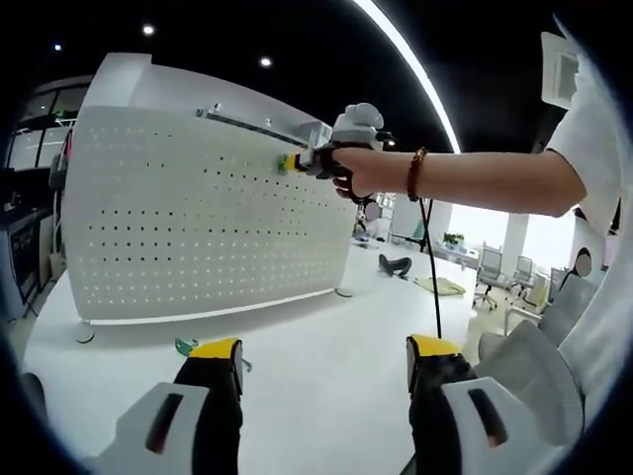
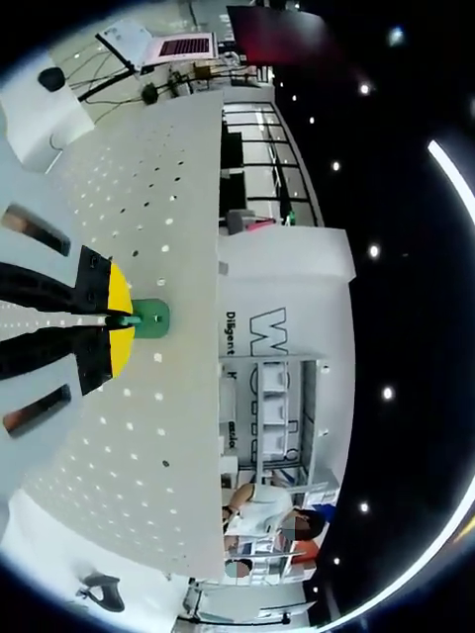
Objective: Insert the hook assembly into the mounting plate slot until the hook locks in place.
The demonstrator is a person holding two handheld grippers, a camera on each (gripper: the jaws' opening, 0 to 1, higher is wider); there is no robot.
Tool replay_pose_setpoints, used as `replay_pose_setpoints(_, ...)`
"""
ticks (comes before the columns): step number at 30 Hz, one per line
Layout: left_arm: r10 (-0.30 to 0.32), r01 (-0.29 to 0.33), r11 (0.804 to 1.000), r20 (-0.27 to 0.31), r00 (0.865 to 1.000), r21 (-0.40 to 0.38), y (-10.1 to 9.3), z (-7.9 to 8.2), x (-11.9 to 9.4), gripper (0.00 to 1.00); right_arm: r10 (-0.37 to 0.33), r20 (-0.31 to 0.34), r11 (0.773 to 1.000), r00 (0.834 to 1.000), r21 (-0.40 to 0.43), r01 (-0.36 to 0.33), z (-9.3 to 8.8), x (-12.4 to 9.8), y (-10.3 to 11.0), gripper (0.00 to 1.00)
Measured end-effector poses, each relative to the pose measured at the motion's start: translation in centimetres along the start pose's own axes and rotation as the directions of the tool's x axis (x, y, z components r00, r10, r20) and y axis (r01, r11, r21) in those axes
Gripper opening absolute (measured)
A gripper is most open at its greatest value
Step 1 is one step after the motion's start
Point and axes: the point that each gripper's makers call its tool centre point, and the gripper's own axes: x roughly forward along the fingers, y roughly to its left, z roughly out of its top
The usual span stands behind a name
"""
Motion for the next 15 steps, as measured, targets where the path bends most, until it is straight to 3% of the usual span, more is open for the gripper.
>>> replay_pose_setpoints(15, 0.019, -0.019, 1.000, 0.001, 1.000, -0.021, 0.61, -0.24, -0.28, 0.69, -0.034, -0.030, 0.999, 0.999, -0.024, 0.033, -0.57, 0.65, 0.17, 0.01)
